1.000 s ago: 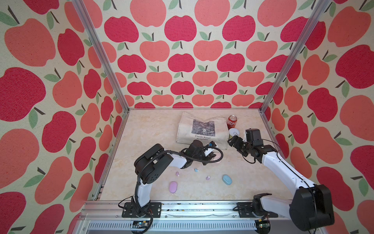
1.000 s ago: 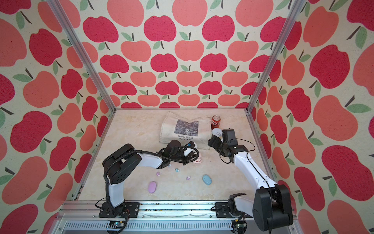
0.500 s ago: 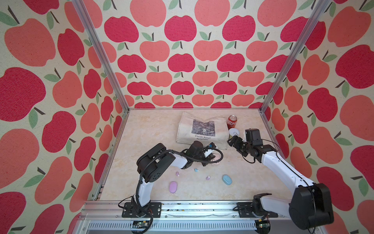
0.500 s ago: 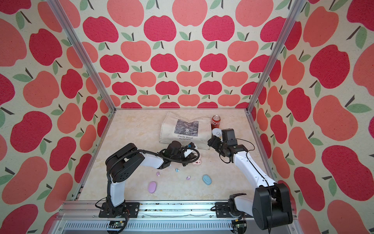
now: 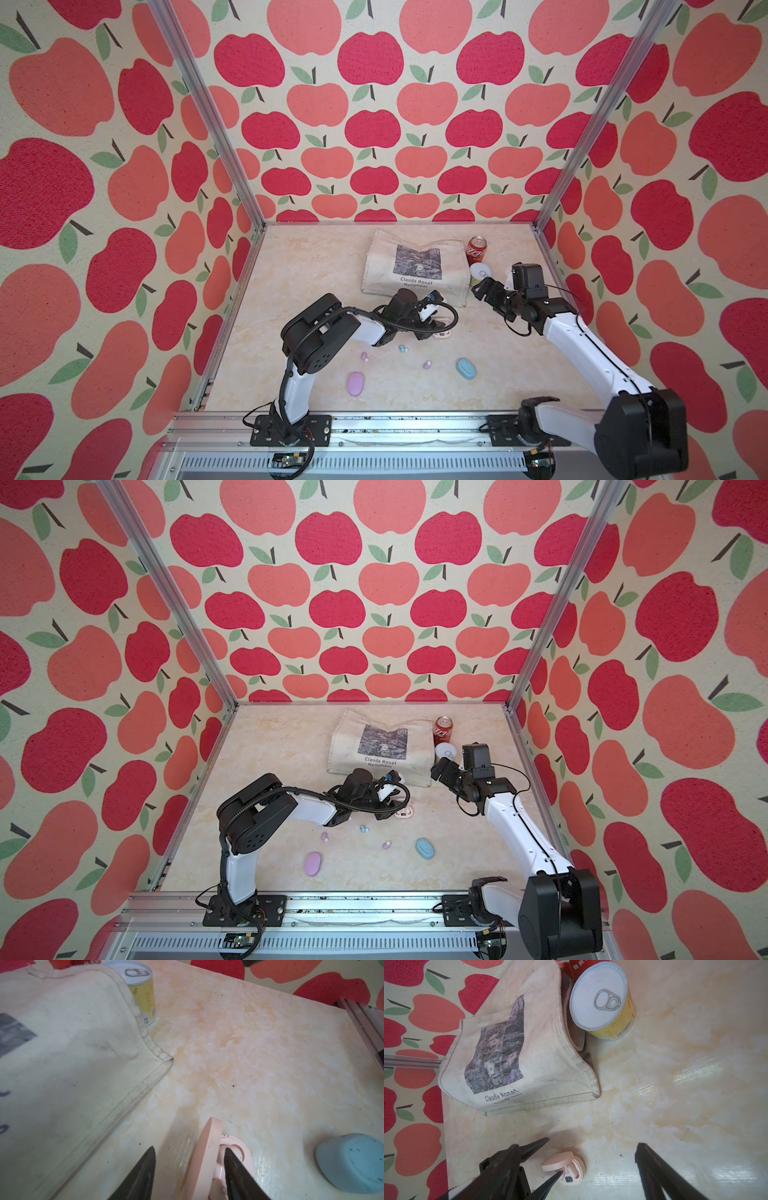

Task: Insert wireless bluetooth earbuds into charging case
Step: Place the charging case at the center of the table.

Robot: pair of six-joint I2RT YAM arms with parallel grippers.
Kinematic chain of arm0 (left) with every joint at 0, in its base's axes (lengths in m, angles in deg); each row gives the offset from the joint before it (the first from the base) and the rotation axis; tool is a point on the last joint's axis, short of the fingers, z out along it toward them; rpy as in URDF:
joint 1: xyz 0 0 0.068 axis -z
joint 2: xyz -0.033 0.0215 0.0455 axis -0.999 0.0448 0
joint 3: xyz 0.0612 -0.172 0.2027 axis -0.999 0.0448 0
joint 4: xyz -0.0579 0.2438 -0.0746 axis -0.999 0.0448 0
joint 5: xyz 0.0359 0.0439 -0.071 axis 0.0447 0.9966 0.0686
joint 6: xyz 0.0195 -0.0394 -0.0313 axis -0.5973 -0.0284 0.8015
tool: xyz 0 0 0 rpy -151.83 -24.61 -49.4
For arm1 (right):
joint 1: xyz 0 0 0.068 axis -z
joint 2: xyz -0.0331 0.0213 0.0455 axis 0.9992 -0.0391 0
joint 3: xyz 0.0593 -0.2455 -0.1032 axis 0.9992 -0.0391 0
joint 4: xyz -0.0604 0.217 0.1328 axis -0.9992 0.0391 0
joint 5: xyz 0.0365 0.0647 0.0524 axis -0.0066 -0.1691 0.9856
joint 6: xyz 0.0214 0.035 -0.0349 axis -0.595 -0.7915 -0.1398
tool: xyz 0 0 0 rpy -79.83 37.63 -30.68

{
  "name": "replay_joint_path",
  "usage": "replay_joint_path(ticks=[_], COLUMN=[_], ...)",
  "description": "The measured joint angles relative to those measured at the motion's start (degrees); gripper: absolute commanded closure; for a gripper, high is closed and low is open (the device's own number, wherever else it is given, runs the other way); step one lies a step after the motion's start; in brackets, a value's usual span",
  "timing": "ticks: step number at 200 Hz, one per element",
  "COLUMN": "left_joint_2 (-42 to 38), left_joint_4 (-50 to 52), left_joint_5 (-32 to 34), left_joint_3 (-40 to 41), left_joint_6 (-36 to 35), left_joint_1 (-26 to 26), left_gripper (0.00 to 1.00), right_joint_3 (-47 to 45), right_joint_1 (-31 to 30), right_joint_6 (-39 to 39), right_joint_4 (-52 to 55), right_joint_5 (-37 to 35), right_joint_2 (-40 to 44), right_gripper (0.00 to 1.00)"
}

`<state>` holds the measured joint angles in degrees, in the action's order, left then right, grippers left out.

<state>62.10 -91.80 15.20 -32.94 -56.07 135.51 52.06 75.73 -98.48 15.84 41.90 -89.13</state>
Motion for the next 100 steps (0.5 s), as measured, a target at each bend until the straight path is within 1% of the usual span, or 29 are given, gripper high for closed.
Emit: replay_joint_path(ticks=[7, 9, 15, 22, 35, 52, 68, 79, 93, 100], left_joint_2=[-2.29, -3.02, -5.73, -9.57, -17.94, -29.24, -40.79, -47.04, -53.92, -57.07], left_joint_4=[0.0, -0.02, -0.02, 0.04, 0.92, 4.2, 10.38, 14.95, 21.66, 25.42], left_joint_5=[1.11, 1.51, 2.23, 3.1, 4.26, 5.64, 6.21, 5.92, 4.9, 4.17], left_joint_3=[1.31, 1.73, 2.93, 4.35, 6.21, 6.6, 6.51, 6.32, 6.29, 6.34], left_joint_6=[1.42, 2.05, 3.3, 4.76, 8.46, 12.48, 16.79, 19.78, 24.79, 27.93], left_joint_1=[-0.26, -0.37, -0.79, -1.51, -3.23, -5.22, -6.6, -7.87, -11.08, -13.64], left_gripper=[0.26, 0.22, 0.14, 0.0, 0.01, 0.01, 0.01, 0.01, 0.01, 0.01], right_joint_3=[0.61, 0.85, 1.49, 2.43, 4.04, 5.7, 6.78, 7.15, 7.17, 7.17], right_joint_1=[0.59, 0.83, 1.55, 2.62, 4.72, 6.99, 7.54, 7.56, 7.54, 7.34], right_joint_6=[0.68, 0.85, 1.36, 1.92, 2.71, 4.0, 5.05, 5.44, 5.77, 6.03], right_joint_4=[1.11, 1.53, 2.51, 3.93, 6.25, 9.29, 12.11, 13.25, 14.19, 14.6], right_joint_5=[0.15, 0.24, 0.5, 0.9, 1.75, 2.67, 3.19, 3.67, 4.35, 4.57], right_joint_2=[0.76, 1.01, 1.75, 2.62, 4.07, 6.12, 7.85, 8.61, 9.03, 8.85], right_gripper=[0.09, 0.09, 0.09, 0.09, 0.09, 0.09, 0.1, 0.12, 0.13, 0.14])
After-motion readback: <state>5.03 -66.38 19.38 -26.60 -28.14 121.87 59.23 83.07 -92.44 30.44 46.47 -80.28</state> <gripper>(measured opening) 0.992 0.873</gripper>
